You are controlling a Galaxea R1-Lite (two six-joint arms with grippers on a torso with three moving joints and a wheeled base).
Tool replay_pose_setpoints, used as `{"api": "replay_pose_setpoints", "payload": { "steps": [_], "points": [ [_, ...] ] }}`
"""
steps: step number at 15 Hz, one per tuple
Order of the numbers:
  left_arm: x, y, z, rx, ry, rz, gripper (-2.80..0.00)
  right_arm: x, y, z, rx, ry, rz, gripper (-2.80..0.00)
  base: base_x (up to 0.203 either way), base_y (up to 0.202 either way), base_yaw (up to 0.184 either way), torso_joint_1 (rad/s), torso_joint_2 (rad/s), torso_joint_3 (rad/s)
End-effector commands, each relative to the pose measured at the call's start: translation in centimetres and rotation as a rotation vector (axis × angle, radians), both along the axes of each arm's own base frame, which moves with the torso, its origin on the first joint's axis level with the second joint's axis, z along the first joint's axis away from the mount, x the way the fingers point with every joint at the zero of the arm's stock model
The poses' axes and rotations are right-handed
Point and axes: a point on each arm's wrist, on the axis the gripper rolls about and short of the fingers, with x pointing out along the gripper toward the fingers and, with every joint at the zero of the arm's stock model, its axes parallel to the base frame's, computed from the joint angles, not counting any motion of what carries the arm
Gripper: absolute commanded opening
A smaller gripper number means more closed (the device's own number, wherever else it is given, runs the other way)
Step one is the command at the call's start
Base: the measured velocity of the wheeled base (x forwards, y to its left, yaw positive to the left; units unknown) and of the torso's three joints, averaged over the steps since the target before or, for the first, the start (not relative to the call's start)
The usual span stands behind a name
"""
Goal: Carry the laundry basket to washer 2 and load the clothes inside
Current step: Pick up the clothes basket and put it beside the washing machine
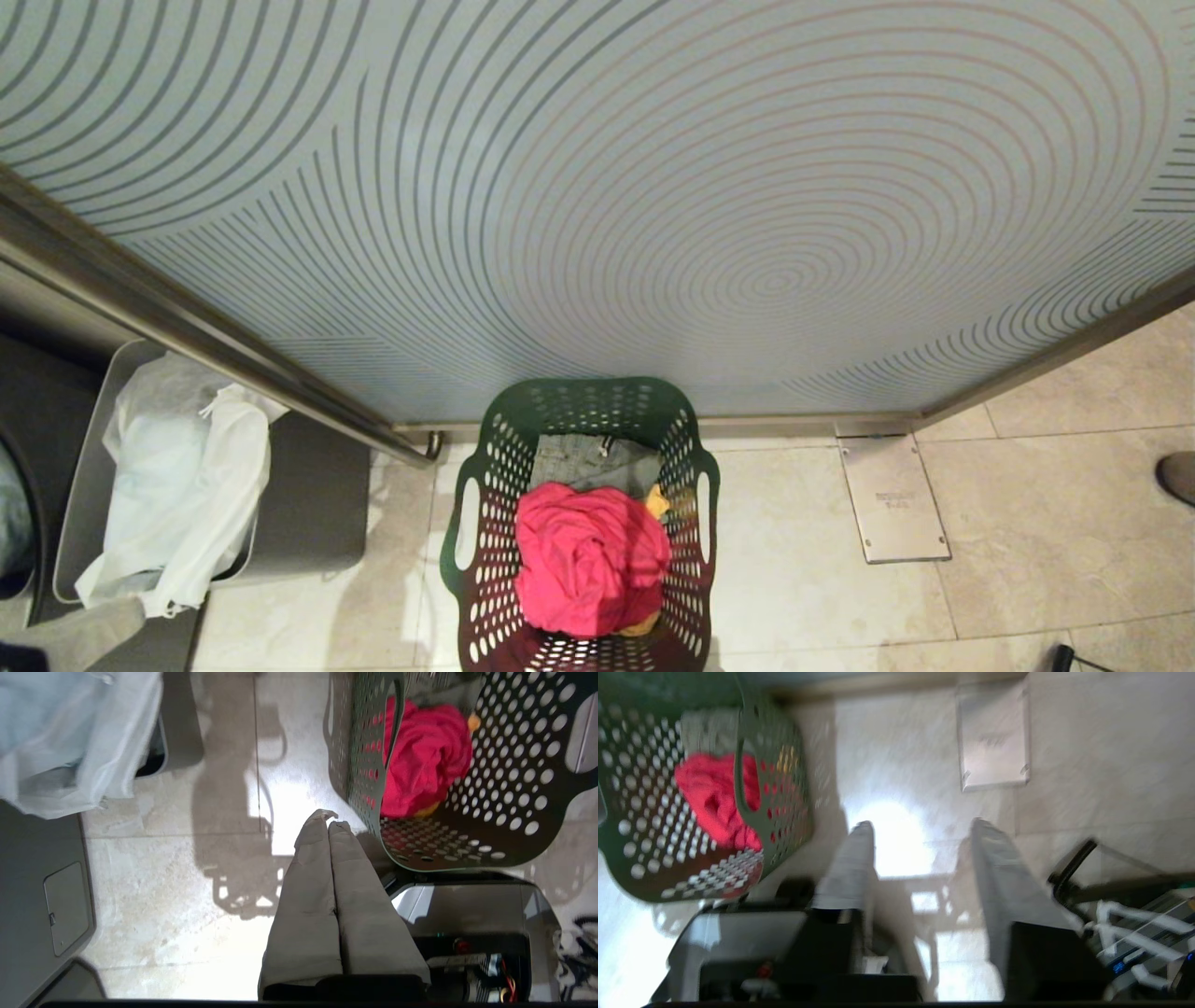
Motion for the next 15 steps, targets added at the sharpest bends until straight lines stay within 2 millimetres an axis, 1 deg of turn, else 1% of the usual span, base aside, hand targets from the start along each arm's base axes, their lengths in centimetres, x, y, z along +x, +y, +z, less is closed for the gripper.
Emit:
{"api": "replay_pose_setpoints", "payload": {
  "steps": [1, 3, 5, 7, 8, 10, 12, 13, 14, 15],
  "points": [
    [4.2, -0.3, -0.9, 0.008, 0.161, -0.024, -2.8, 5.0, 0.5, -0.9, 0.001, 0.157, 0.034, 0.0, 0.0, 0.0, 0.0, 0.0, 0.0, 0.0],
    [6.8, -0.9, -1.6, 0.014, 0.21, -0.058, -2.8, 8.0, 1.4, -1.8, 0.007, 0.184, 0.082, 0.0, 0.0, 0.0, 0.0, 0.0, 0.0, 0.0],
    [9.3, -1.7, -2.8, -0.001, 0.258, -0.083, -2.8, 11.2, 2.3, -3.3, 0.015, 0.203, 0.13, 0.0, 0.0, 0.0, 0.0, 0.0, 0.0, 0.0],
    [11.8, -3.0, -4.1, -0.01, 0.263, -0.113, -2.8, 14.7, 3.8, -5.0, 0.029, 0.202, 0.171, 0.0, 0.0, 0.0, 0.0, 0.0, 0.0, 0.0],
    [12.7, -3.9, -4.5, 0.0, 0.252, -0.127, -2.8, 16.3, 4.7, -5.9, 0.048, 0.201, 0.189, 0.0, 0.0, 0.0, 0.0, 0.0, 0.0, 0.0],
    [13.4, -6.0, -5.4, 0.017, 0.27, -0.133, -2.8, 18.9, 6.7, -7.9, 0.091, 0.221, 0.216, 0.0, 0.0, 0.0, 0.0, 0.0, 0.0, 0.0],
    [13.5, -7.4, -6.1, 0.026, 0.29, -0.118, -2.8, 21.2, 8.4, -10.1, 0.121, 0.239, 0.229, 0.0, 0.0, 0.0, 0.0, 0.0, 0.0, 0.0],
    [13.4, -7.8, -6.1, 0.02, 0.288, -0.098, -2.8, 22.1, 9.1, -10.7, 0.136, 0.233, 0.238, 0.0, 0.0, 0.0, 0.0, 0.0, 0.0, 0.0],
    [13.2, -7.8, -5.9, 0.007, 0.279, -0.071, -2.8, 22.3, 10.4, -10.6, 0.164, 0.221, 0.264, 0.0, 0.0, 0.0, 0.0, 0.0, 0.0, 0.0],
    [13.1, -7.7, -5.9, 0.0, 0.279, -0.057, -2.8, 22.2, 11.4, -10.3, 0.191, 0.217, 0.286, 0.0, 0.0, 0.0, 0.0, 0.0, 0.0, 0.0]
  ]
}}
